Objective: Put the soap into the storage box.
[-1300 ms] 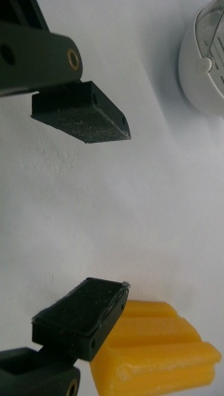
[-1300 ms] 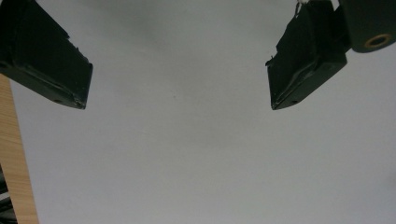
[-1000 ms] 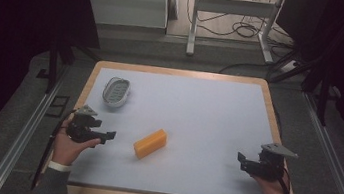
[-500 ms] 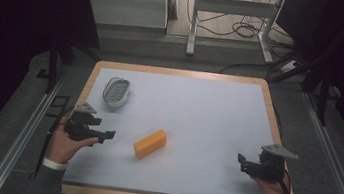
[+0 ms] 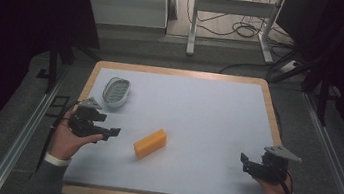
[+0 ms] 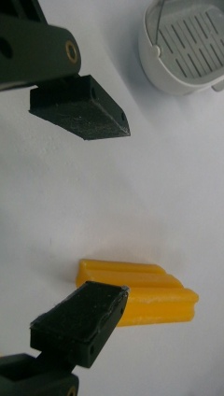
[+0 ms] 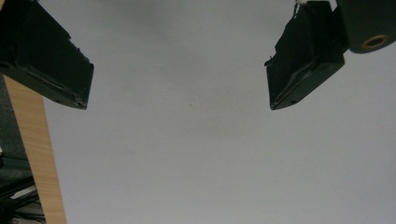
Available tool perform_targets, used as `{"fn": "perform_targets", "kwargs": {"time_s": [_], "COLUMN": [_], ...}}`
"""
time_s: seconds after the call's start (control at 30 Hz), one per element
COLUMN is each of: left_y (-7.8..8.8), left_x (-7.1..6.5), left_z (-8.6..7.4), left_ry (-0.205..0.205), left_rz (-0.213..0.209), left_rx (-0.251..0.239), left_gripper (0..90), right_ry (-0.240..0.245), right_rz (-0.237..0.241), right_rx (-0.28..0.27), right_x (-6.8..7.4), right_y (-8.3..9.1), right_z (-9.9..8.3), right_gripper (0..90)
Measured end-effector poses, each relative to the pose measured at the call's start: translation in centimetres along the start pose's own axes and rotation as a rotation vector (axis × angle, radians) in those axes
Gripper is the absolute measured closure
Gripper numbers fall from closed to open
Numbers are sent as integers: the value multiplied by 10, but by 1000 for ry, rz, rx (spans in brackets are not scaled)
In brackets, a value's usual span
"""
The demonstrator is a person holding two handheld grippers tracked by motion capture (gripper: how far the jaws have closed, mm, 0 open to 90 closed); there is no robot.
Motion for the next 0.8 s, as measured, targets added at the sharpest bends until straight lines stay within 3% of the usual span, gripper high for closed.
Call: {"fn": "perform_targets", "kwargs": {"time_s": [0.33,0.8], "left_y": [-1,-6], "left_x": [-14,-28], "left_z": [16,27], "left_ry": [-49,-91], "left_rz": [-7,-15], "left_rx": [27,56], "left_gripper": [192,194], "right_ry": [-3,1], "right_rz": [3,-14], "right_rx": [10,22], "right_x": [-2,-2], "right_y": [0,-2], "right_z": [-2,-5], "right_gripper": [78,78]}}
Point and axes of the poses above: each handheld gripper's, and its own axes: y roughly backward along the jaws, z roughly out of its top, x roughly to its left, the point moved 5 cm from there along -y, roughly forward along the jaws, and after that the axes turned 10 degrees about x, right-handed, at the moved point
